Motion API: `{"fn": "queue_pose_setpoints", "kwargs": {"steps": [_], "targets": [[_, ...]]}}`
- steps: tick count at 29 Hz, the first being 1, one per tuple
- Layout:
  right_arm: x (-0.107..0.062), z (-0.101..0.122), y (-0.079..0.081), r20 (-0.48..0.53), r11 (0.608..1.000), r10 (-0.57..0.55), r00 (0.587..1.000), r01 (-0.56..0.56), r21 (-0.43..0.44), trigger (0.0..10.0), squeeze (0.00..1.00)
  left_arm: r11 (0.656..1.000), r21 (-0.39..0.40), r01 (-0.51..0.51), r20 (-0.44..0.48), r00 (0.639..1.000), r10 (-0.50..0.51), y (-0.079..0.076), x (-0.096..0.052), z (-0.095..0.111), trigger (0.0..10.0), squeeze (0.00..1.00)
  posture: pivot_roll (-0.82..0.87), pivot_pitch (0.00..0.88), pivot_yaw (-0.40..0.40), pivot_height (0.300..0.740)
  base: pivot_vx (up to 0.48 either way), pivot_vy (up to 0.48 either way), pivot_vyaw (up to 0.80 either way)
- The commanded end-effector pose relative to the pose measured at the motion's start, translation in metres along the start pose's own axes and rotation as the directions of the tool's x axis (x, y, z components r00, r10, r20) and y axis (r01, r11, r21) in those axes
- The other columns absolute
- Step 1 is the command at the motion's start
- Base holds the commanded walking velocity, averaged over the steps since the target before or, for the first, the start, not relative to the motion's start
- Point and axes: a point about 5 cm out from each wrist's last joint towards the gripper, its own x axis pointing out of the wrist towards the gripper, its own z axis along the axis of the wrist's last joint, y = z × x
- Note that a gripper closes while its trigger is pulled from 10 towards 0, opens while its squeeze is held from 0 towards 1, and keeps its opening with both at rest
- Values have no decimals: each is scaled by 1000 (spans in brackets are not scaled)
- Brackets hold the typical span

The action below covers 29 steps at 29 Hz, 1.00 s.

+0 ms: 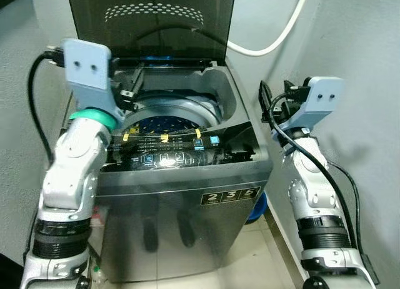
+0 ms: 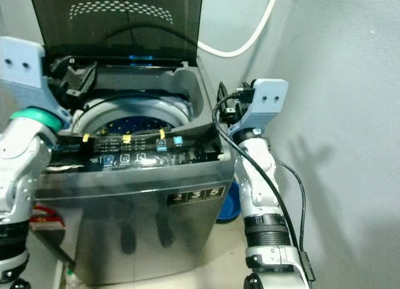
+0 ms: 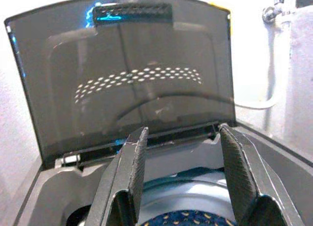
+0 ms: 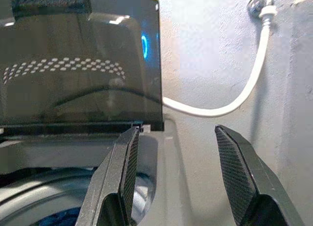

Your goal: Clothes washing

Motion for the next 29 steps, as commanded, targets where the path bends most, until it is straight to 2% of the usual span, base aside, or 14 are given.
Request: {"fn": "queue_pose_setpoints", "kwargs": {"steps": [1,5,11,15,17,19,25,29], "targets": [[2,6,0,26,1000,1,1000,-1,-16,10000,0,1000,4,-3,3,1000,3,-2,1,-3,10000,0,65,0,10,740,0,0,0],[4,9,-4,37,1000,-25,999,25,-4,10000,0,1000,-1,17,13,1000,-17,-8,5,-4,10000,0,56,0,8,740,0,0,0],[3,10,-4,45,1000,-20,999,21,-15,10000,0,1000,0,25,26,999,-25,-9,9,-3,10000,0,37,0,33,740,0,0,0],[3,13,-7,54,999,-33,998,34,-23,10000,0,999,1,51,53,997,-51,-15,18,3,10000,0,-10,0,38,740,0,0,0],[3,14,-6,56,999,-27,998,29,-30,10000,0,998,1,58,63,996,-58,-16,20,4,10000,0,-36,0,55,740,0,0,0],[0,14,-1,58,999,-19,998,22,-39,10000,0,996,-10,84,61,995,-83,-19,22,3,10000,0,-102,0,117,740,0,0,0],[-4,14,5,68,999,-14,998,18,-50,10000,0,994,-11,112,43,993,-111,-21,27,-2,10000,0,-131,0,165,740,0,0,0],[-9,16,3,76,998,-39,996,43,-53,10000,0,992,-19,123,49,991,-122,-22,33,-1,10000,0,-160,20,192,740,0,0,0]]}}
